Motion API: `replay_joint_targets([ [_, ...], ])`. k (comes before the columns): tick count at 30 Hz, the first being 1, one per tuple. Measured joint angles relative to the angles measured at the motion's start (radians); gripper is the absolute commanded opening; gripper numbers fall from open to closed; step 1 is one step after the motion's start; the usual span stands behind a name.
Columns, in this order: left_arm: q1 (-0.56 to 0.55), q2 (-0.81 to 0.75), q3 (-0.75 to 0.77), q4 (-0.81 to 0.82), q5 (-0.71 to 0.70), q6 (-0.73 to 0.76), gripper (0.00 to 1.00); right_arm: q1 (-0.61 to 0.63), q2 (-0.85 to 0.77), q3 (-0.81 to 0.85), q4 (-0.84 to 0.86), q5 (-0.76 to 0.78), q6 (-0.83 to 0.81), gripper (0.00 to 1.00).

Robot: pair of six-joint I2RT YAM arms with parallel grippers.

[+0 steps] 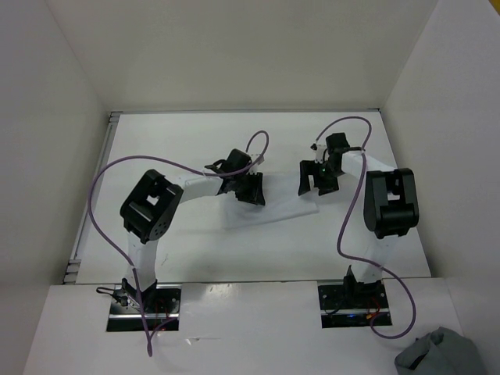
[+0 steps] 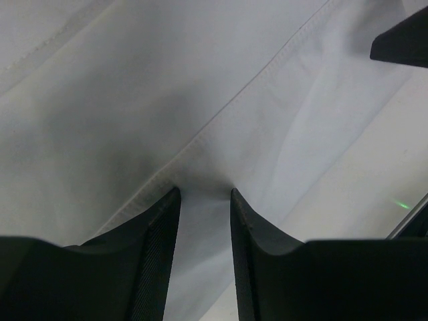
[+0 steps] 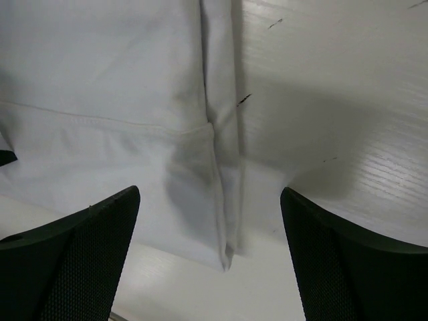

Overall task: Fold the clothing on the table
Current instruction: Fold the skirt

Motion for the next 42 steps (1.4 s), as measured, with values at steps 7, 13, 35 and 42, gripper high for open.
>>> replay_joint_targets([
  [7, -0.009, 0.002, 0.008, -0.012, -0.024, 0.001, 0.44, -0.013, 0.069, 0.069, -0.023, -0.035, -0.008, 0.76],
  [13, -0.01, 0.009, 0.019, -0.019, -0.027, 0.0, 0.44, -0.018, 0.132, 0.12, -0.028, -0.154, -0.025, 0.64],
  [35, -0.011, -0.142, -0.032, -0.131, -0.171, 0.034, 0.46, -0.039, 0.109, 0.104, -0.112, -0.198, -0.103, 0.0],
  [42, 0.064, -0.321, -0.112, -0.172, -0.303, 0.057, 0.46, -0.06, 0.052, 0.254, -0.279, -0.167, -0.184, 0.0],
])
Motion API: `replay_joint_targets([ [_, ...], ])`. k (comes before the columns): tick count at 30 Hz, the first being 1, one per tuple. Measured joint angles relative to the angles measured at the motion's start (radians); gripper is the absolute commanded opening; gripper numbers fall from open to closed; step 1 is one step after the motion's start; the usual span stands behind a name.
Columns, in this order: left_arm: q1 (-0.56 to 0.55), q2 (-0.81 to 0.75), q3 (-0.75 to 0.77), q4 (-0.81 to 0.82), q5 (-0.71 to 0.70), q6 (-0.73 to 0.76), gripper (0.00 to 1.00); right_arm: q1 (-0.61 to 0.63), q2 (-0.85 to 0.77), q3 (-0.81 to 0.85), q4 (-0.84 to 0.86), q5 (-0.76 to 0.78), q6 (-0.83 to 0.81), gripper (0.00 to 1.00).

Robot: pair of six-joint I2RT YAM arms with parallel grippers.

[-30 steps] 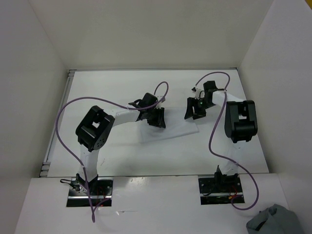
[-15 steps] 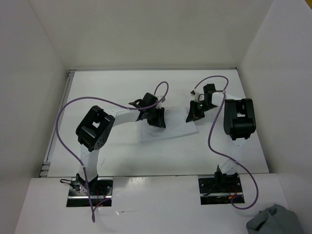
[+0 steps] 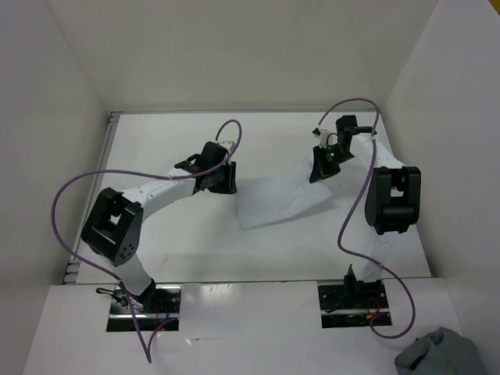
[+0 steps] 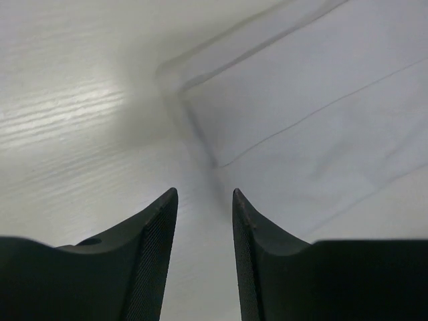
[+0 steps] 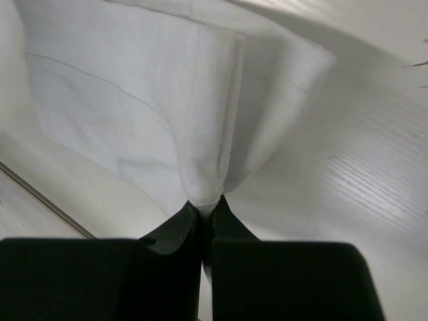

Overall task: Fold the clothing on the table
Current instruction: Fold the skirt

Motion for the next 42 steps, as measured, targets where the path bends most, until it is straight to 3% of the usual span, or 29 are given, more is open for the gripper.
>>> replay_joint_targets([
  [11, -0.012, 0.137, -0.059, 0.039, 0.0, -0.101, 0.44, -0.008, -0.005, 0.315, -0.234, -0.012, -0.051, 0.0],
  [23, -0.09, 0.198, -0.05, 0.214, 0.057, -0.204, 0.44, 0.121, -0.008, 0.317, -0.248, -0.018, 0.035, 0.0],
  [35, -0.093, 0.229, -0.023, 0.243, 0.072, -0.219, 0.44, 0.304, -0.008, 0.225, -0.105, 0.143, 0.135, 0.0],
  [42, -0.093, 0.229, -0.023, 0.245, 0.069, -0.219, 0.44, 0.35, -0.008, 0.16, -0.055, 0.241, 0.154, 0.0],
])
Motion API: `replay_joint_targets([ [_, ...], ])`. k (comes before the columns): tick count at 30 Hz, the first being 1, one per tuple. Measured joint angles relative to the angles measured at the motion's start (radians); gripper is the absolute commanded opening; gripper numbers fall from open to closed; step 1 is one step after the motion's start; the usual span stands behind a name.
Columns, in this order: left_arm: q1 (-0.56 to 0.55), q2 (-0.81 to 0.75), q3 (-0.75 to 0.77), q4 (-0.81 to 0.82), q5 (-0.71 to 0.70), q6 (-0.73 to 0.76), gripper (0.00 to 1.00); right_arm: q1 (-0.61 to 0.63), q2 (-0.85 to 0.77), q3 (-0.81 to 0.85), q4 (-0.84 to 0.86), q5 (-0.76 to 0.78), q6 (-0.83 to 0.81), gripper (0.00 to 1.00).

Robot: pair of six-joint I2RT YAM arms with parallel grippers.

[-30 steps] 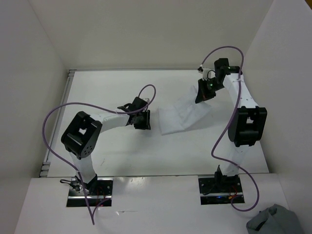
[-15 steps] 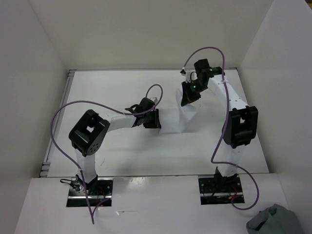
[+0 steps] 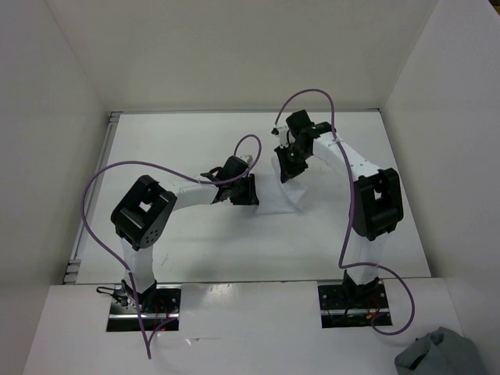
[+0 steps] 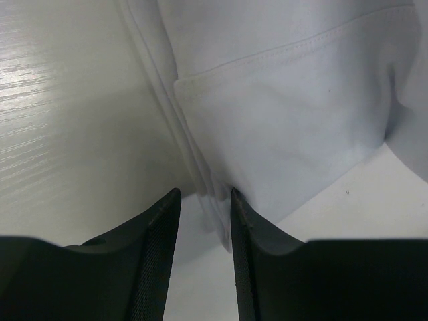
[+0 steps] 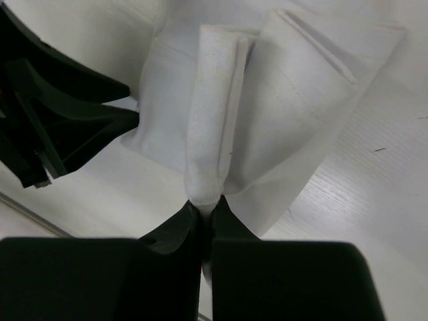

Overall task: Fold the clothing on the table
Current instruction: Fold the skirt

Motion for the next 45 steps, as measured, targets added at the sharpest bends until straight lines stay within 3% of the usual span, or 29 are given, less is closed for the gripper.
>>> replay_joint_targets([
  [14, 0.0, 0.0, 0.0, 0.002, -0.003, 0.0, 0.44, 0.014, -0.015, 0.0, 0.041, 0.049, 0.04, 0.0],
  [23, 0.0, 0.0, 0.0, 0.003, -0.003, 0.0, 0.44, 0.116, 0.111, 0.034, 0.058, 0.033, 0.065, 0.0],
  [25, 0.0, 0.001, 0.0, 0.003, -0.003, 0.0, 0.44, 0.13, 0.142, 0.048, 0.06, 0.026, 0.071, 0.07],
  [27, 0.0, 0.001, 0.0, 0.004, -0.003, 0.0, 0.44, 0.137, 0.174, 0.061, 0.061, 0.016, 0.077, 0.21],
  [29, 0.0, 0.001, 0.0, 0.004, -0.005, -0.013, 0.44, 0.139, 0.2, 0.074, 0.062, 0.012, 0.084, 0.36],
  [31, 0.003, 0.002, 0.0, 0.006, -0.011, -0.026, 0.44, 0.138, 0.214, 0.075, 0.069, 0.003, 0.087, 0.62],
  [32, 0.006, 0.002, 0.0, 0.007, -0.021, -0.032, 0.44, 0.137, 0.216, 0.075, 0.068, 0.008, 0.091, 0.62],
  [34, 0.012, 0.002, -0.002, 0.014, -0.027, -0.028, 0.44, 0.129, 0.213, 0.073, 0.087, 0.01, 0.09, 0.79],
  [41, 0.01, 0.002, -0.004, 0.023, -0.039, -0.019, 0.44, 0.077, 0.098, 0.008, 0.159, -0.163, 0.064, 0.88],
  [45, 0.007, 0.0, -0.005, 0.022, -0.038, -0.017, 0.44, -0.052, -0.049, -0.044, 0.22, -0.364, 0.022, 0.88],
])
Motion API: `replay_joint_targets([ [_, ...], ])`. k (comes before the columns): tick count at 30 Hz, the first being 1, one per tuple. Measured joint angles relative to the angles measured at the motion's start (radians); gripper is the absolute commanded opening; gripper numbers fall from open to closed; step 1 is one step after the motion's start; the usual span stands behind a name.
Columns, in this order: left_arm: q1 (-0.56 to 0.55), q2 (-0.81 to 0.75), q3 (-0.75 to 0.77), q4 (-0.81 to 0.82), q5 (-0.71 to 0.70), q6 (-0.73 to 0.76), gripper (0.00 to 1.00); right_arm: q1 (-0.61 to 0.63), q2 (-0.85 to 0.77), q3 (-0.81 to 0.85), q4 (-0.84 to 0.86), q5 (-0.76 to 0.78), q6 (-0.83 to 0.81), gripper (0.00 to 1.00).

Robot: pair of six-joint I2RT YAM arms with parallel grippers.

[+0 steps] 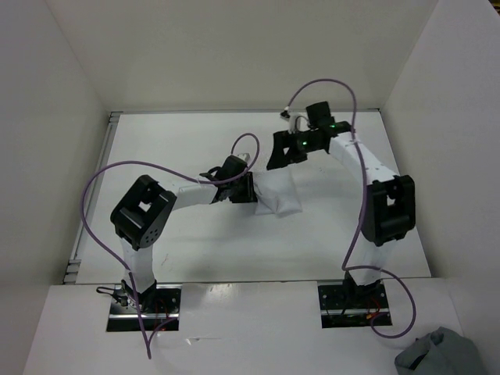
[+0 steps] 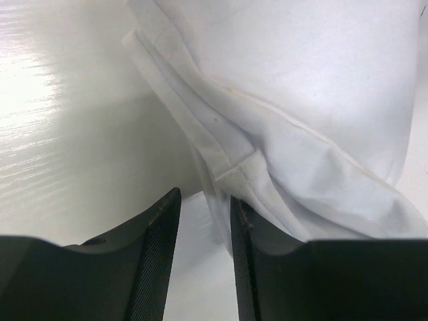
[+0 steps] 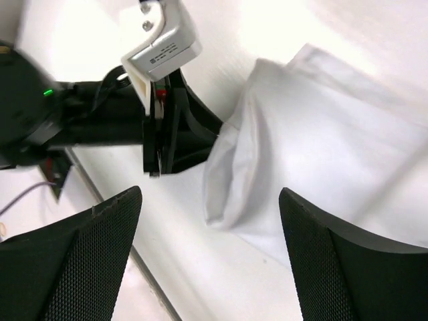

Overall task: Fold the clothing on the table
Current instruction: Fold the skirt

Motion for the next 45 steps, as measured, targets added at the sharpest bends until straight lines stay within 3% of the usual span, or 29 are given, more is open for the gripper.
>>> replay_joint_targets([
  [7, 0.0, -0.041, -0.037, -0.027, -0.014, 0.001, 0.44, -0.216, -0.065, -0.073, 0.011, -0.143, -0.093, 0.88],
  [10, 0.013, -0.101, -0.087, -0.068, -0.017, 0.0, 0.54, -0.235, -0.061, -0.152, 0.004, -0.162, -0.128, 0.88],
  [11, 0.024, -0.124, -0.104, -0.078, -0.017, 0.0, 0.68, -0.241, -0.057, -0.174, 0.0, -0.169, -0.14, 0.88],
  [13, 0.056, -0.177, -0.138, -0.092, -0.005, -0.008, 0.79, -0.249, -0.053, -0.2, -0.005, -0.184, -0.159, 0.88],
  [17, 0.134, -0.272, -0.17, -0.077, 0.068, -0.053, 0.89, -0.301, -0.053, -0.221, -0.004, -0.226, -0.188, 0.88],
  [26, 0.182, -0.174, 0.04, -0.057, 0.235, -0.221, 0.94, -0.392, -0.053, -0.222, -0.011, -0.293, -0.244, 0.88],
  [33, 0.19, -0.098, 0.048, -0.107, 0.26, -0.343, 0.95, -0.391, -0.053, -0.222, -0.018, -0.309, -0.262, 0.88],
  [45, 0.195, -0.003, 0.085, -0.109, 0.272, -0.428, 0.95, -0.391, -0.05, -0.222, -0.043, -0.332, -0.287, 0.88],
])
